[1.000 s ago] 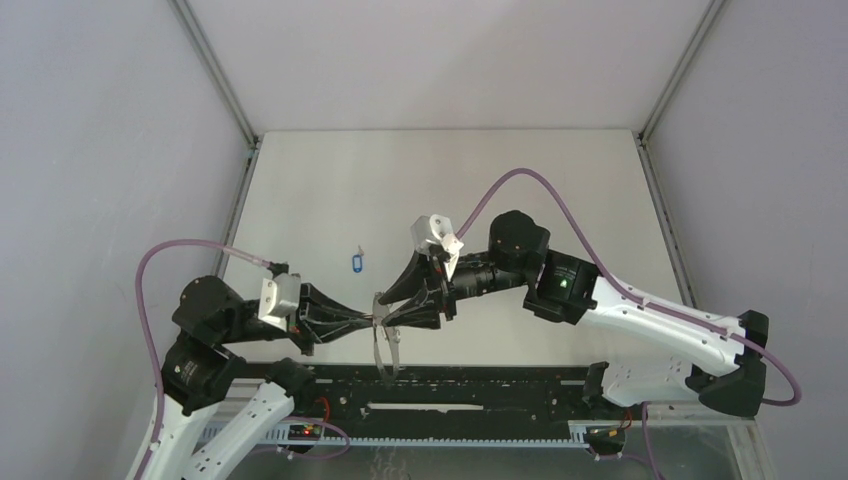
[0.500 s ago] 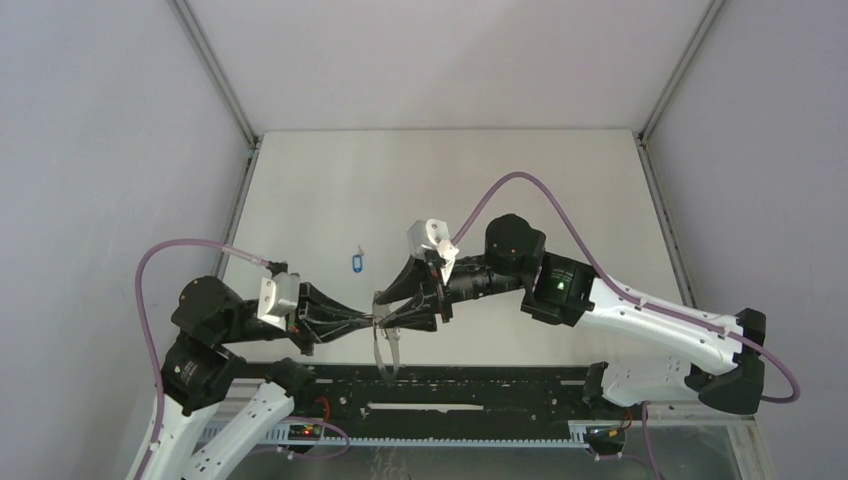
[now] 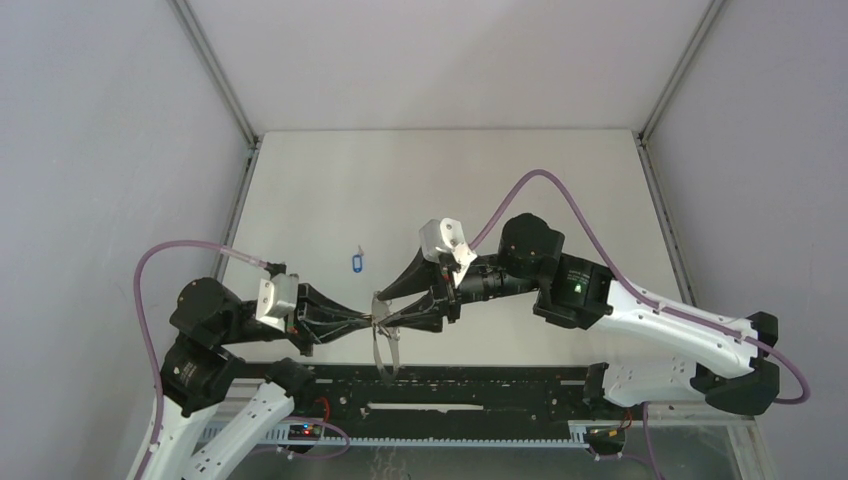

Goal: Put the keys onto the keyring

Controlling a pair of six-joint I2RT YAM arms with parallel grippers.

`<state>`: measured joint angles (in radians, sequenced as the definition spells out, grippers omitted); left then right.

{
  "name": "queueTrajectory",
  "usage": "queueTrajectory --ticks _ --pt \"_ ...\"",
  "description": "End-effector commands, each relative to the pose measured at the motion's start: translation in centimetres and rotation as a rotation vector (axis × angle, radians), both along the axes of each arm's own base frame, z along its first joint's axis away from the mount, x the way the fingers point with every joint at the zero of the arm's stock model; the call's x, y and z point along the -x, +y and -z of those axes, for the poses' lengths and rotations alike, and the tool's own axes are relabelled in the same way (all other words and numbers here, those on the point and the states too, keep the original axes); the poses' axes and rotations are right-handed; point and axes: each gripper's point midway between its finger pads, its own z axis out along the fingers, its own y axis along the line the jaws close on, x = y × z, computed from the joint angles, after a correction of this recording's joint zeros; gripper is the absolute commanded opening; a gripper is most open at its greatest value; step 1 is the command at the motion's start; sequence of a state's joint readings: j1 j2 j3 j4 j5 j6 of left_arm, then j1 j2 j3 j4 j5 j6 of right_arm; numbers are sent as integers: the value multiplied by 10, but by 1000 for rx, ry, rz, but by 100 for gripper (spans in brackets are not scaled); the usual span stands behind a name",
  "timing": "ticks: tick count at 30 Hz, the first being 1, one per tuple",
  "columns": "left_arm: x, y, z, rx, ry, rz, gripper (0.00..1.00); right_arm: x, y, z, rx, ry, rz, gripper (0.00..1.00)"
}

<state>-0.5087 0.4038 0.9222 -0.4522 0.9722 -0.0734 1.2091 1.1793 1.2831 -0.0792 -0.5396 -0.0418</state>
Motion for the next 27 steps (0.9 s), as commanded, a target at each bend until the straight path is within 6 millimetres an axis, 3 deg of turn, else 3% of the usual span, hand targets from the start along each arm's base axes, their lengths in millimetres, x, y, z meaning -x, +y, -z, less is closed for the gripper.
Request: queueTrajectory --ticks 1,14,18,23,27 --pt "5 3 -22 45 -54 -7 0 5 6 -18 -40 -34 -18 48" --pt "6 4 -24 49 -61 -10 0 2 14 -8 -4 -14 -26 41" --pt "6 4 -24 49 -60 -12 0 1 15 -9 -4 -11 -29 30" --pt "2 4 -21 46 -54 -27 0 0 16 -7 2 -5 -26 1" --pt "0 4 -19 43 -51 -41 0 -2 15 -1 29 11 -12 0"
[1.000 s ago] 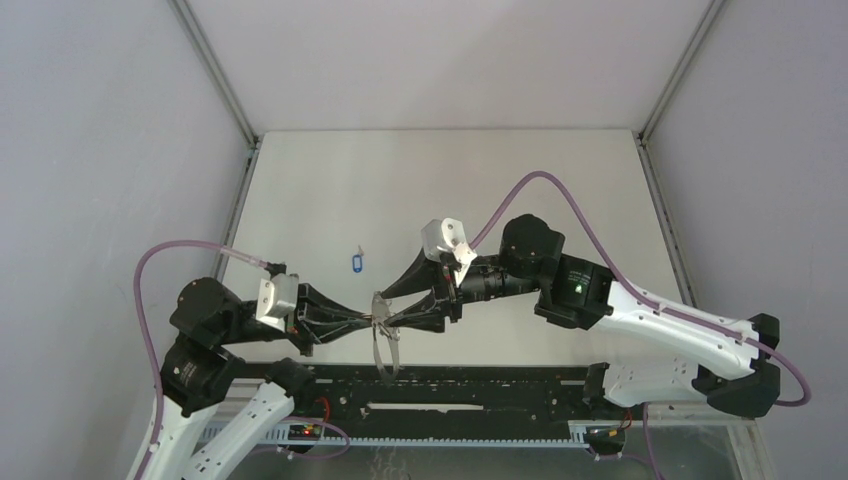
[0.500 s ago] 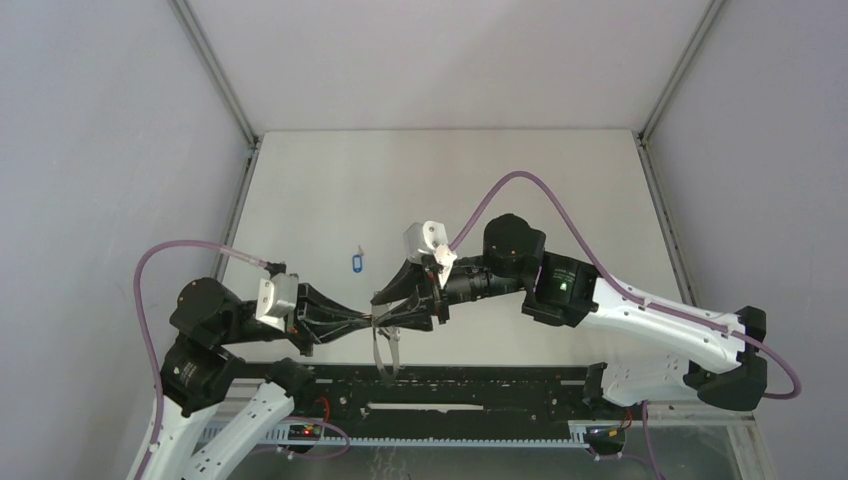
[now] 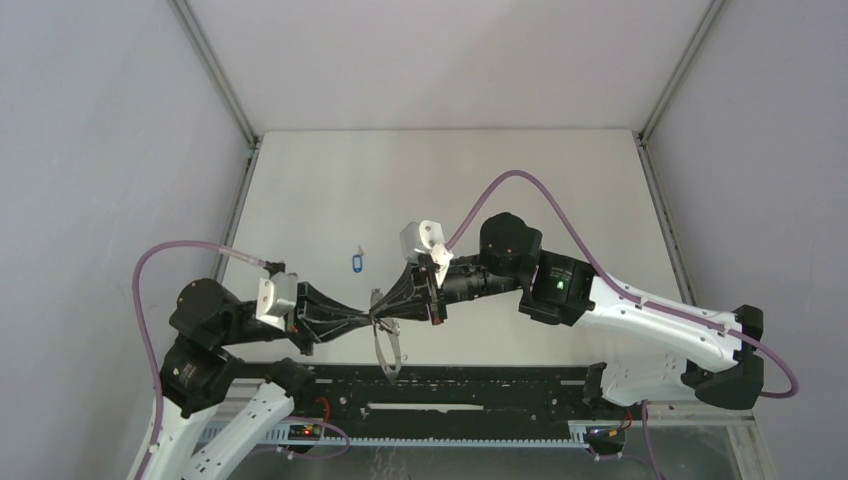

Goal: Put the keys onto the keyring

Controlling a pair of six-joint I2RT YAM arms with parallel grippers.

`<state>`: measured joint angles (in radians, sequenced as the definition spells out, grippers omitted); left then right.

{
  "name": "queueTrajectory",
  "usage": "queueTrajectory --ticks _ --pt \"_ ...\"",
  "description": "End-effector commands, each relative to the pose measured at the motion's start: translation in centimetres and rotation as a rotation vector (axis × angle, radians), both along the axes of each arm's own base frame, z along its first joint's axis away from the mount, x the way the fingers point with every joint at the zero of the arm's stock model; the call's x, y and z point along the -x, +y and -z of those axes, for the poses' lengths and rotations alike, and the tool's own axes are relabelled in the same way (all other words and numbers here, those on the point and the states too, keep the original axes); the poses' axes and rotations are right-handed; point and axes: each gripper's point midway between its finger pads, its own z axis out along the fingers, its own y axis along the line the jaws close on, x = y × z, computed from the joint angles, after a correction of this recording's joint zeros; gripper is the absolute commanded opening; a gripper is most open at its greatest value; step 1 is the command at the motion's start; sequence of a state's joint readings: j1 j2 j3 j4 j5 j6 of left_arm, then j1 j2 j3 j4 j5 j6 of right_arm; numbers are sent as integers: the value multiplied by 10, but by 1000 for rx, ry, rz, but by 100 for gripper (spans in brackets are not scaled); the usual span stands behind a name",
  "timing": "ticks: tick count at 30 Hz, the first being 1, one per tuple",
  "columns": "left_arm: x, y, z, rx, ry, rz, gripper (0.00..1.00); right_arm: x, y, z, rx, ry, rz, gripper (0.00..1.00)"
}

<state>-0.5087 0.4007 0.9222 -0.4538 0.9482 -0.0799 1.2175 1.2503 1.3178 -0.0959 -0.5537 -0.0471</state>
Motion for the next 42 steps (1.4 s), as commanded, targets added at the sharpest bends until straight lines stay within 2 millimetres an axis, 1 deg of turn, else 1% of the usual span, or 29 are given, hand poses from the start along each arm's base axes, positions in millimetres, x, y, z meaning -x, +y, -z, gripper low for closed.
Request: queueTrajectory --ticks 1,4,5,7,9,12,16,19,25,32,38,42 --pt "3 3 -18 38 -56 -18 0 -2 -2 -13 -12 0 14 0" --pt "1 3 -17 33 -52 -21 0 -2 -2 -10 9 7 20 0" --pt "0 2 -13 22 -43 -23 5 -4 -2 -10 18 12 32 0" --pt "-2 3 -5 -15 -35 -22 22 -10 -1 -7 57 29 60 0" --pt "-3 5 4 -68 -46 -24 34 -16 -1 -2 119 39 90 0" --pt "-2 9 17 -145 -69 -17 38 -21 -2 10 224 48 116 0" --pt "-2 14 24 -196 -110 -22 38 -22 -3 23 331 38 136 0" --pt "-4 15 24 -207 -117 -29 36 -21 -3 28 375 19 142 0" --pt "-8 13 28 -222 -92 -22 32 -17 -1 27 407 -16 137 0" --pt "-11 9 36 -240 -45 -1 32 -14 7 26 431 -42 121 0" --pt "-10 9 34 -238 -43 -1 31 -13 13 28 451 -61 109 0" --pt "-11 9 33 -239 -47 -3 27 -13 16 29 460 -68 104 0"
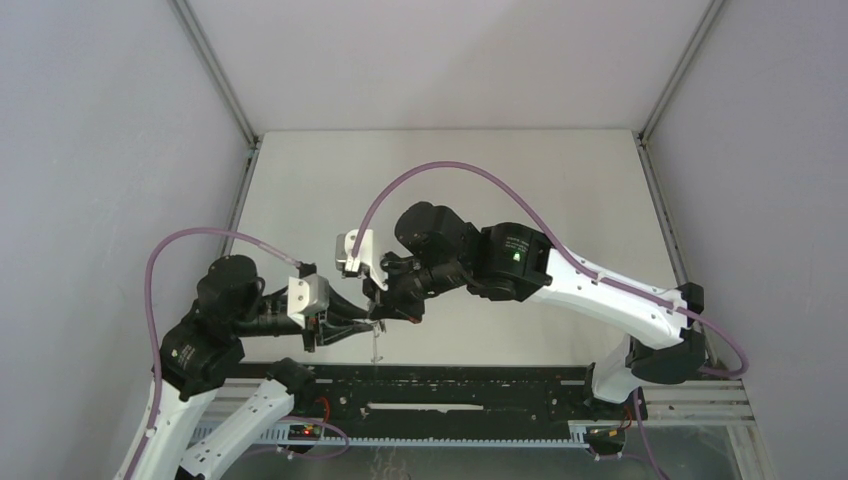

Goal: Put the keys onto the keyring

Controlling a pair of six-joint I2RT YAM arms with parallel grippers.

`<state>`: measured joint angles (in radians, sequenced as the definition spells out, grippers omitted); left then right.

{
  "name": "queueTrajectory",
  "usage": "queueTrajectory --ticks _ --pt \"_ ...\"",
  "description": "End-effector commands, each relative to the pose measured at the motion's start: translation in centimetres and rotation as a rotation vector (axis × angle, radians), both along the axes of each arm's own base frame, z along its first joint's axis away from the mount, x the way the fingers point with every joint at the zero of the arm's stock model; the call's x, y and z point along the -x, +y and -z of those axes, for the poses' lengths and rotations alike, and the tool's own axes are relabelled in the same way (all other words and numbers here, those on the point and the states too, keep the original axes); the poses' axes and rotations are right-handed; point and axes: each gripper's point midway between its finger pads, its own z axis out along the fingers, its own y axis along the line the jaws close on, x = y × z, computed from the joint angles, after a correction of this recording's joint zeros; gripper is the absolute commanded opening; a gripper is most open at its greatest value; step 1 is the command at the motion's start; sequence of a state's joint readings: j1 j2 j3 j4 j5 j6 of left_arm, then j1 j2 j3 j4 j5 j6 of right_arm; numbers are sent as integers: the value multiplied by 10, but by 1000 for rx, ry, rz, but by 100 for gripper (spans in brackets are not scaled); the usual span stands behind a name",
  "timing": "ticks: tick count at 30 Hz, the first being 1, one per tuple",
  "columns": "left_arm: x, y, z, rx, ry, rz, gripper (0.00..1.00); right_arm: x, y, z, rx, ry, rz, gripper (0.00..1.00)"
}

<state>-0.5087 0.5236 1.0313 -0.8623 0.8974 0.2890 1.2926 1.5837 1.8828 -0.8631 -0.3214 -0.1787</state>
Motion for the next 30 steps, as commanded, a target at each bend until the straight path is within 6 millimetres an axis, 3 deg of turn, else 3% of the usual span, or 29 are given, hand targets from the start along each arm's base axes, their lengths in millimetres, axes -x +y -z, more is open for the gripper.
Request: queueTrajectory --ticks 1,6,7,11,17,23,30 --pt "3 0 -14 19 -47 20 25 4 3 -20 -41 -38 -24 0" --pt "2 1 -9 4 -54 17 1 8 5 -24 -52 -31 -38 0" --pt "2 2 -8 2 -57 16 0 9 6 -25 -57 -26 -37 0" --pt "2 3 -9 -1 -69 11 0 12 5 -39 -115 9 -38 5" --pt "0 1 -22 55 -83 -15 0 -3 -18 -70 -312 101 60 40" --pt "-1 -1 -50 193 -142 -54 0 -30 -44 -73 -473 279 223 45" --pt "-5 -6 -61 232 -136 -47 0 -13 -42 -76 -500 391 164 62"
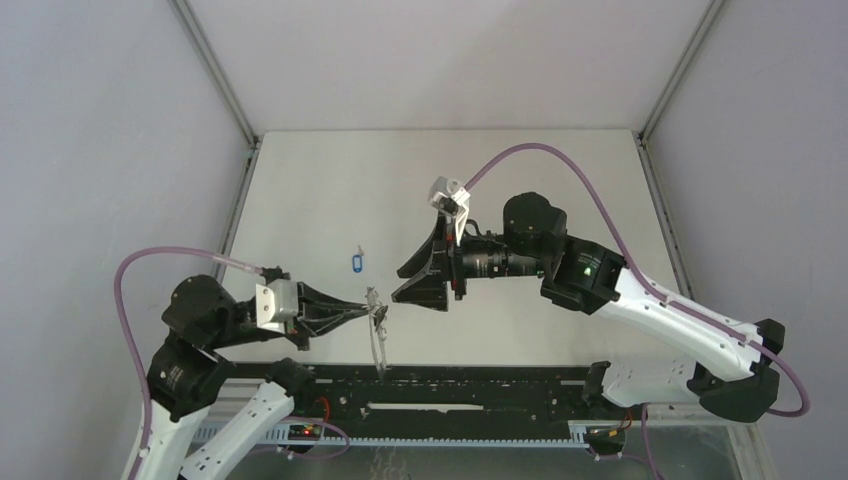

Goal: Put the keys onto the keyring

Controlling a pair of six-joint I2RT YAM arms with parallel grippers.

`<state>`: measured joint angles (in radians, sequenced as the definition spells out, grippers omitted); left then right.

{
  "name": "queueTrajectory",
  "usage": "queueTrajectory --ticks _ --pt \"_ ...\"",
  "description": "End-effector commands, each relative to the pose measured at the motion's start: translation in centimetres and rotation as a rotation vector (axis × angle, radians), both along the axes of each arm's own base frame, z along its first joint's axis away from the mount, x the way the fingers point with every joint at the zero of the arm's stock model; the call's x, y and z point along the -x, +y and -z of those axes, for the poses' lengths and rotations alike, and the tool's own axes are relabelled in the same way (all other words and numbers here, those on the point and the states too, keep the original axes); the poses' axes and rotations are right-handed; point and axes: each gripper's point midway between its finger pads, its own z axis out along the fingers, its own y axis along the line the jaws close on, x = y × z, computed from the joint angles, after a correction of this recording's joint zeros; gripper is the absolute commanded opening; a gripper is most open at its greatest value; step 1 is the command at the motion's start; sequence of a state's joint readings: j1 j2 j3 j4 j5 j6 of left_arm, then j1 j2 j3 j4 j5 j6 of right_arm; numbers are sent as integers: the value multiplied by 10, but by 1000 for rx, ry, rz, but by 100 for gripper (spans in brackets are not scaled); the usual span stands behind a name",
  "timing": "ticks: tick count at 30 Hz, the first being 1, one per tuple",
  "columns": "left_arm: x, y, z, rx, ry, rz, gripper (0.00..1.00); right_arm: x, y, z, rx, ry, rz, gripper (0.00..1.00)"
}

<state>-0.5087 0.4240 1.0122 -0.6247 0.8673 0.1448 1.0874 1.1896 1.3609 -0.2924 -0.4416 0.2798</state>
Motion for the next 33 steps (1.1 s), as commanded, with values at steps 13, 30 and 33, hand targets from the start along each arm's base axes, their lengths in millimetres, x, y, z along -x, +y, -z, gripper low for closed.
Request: queueTrajectory --ticks 13,30,33 --pt "-9 -9 -31 111 -17 6 0 25 16 -15 -84 183 -134 60" --pt "-8 -5 -29 110 -31 -20 0 30 15 -14 -131 302 -219 0" --pt "-8 -6 -31 118 -26 -20 0 30 14 -6 -109 310 -211 0"
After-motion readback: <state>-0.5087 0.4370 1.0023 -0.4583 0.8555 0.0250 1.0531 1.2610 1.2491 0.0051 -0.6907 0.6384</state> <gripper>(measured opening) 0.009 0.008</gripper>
